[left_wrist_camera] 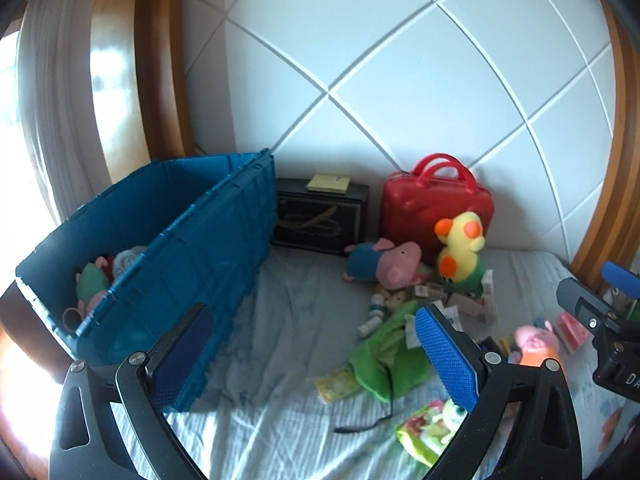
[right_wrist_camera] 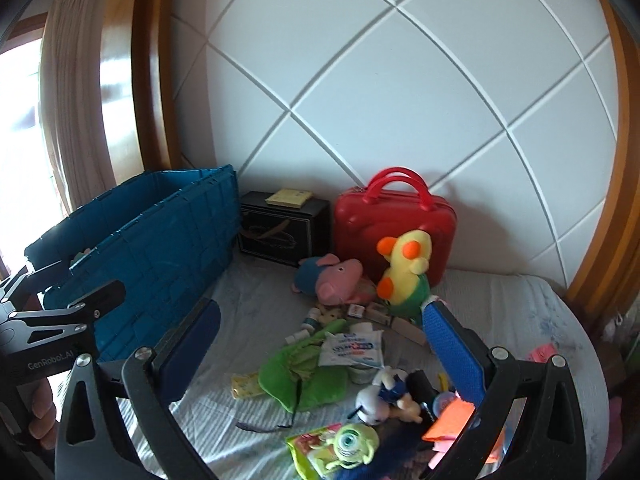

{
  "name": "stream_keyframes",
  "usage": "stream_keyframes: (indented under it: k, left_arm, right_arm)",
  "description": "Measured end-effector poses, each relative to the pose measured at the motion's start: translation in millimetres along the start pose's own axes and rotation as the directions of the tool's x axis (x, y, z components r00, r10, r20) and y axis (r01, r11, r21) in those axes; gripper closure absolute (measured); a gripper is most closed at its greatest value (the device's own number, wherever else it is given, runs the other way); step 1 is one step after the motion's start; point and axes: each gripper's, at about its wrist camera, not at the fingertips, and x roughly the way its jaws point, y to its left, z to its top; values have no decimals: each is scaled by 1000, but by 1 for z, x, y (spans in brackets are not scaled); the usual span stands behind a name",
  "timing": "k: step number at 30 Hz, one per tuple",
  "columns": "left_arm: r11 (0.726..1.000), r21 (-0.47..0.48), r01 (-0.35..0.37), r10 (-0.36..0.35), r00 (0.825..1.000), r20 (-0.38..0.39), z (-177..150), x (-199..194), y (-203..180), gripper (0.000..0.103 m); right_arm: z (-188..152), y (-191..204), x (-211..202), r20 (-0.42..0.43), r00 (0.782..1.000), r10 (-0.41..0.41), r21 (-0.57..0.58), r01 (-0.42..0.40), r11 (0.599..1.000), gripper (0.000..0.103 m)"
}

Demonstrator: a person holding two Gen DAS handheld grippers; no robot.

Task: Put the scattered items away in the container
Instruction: 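Reach the left tool to the orange-pink pig plush while the right reaches the pink tissue pack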

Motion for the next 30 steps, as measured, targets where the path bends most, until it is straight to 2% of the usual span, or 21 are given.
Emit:
stream_keyframes:
  k: [7, 11, 16, 21, 25, 27, 30]
  left_arm:
    - [997, 62, 53, -47, 995, -91, -23, 16, -65, 1]
    - [991, 98, 91, -78, 988, -137, -37, 35, -85, 1]
    - [979, 118, 166, -139, 968, -207, -54, 64, -104, 1]
    - [963, 150, 226, -183, 950, -254, -67, 87, -127, 1]
    - [949, 150, 276, -222, 927, -301, -74, 96, -154, 1]
    - [947, 154, 283, -226, 925, -307, -76, 98, -176, 1]
    - [943, 159, 293, -233, 920, -315, -78, 100, -209, 1]
  right_arm:
    - [-48, -100, -14, -76, 994, -78, 89, 84, 992, 0]
    - [-76, -138, -14, -138, 979, -147, 141, 167, 976, 0]
    - [-110, -178, -13, -231, 945, -230, 191, 276, 942, 0]
    - [-135, -198, -16, -311, 904, -292, 205, 364, 909, 0]
    - [-150, -212, -17, -373, 868, -327, 187, 415, 890, 0]
    - [-155, -222, -20, -384, 858, -341, 192, 436, 879, 0]
    - [-155, -242, -20, -389, 855, -344, 193, 441, 877, 0]
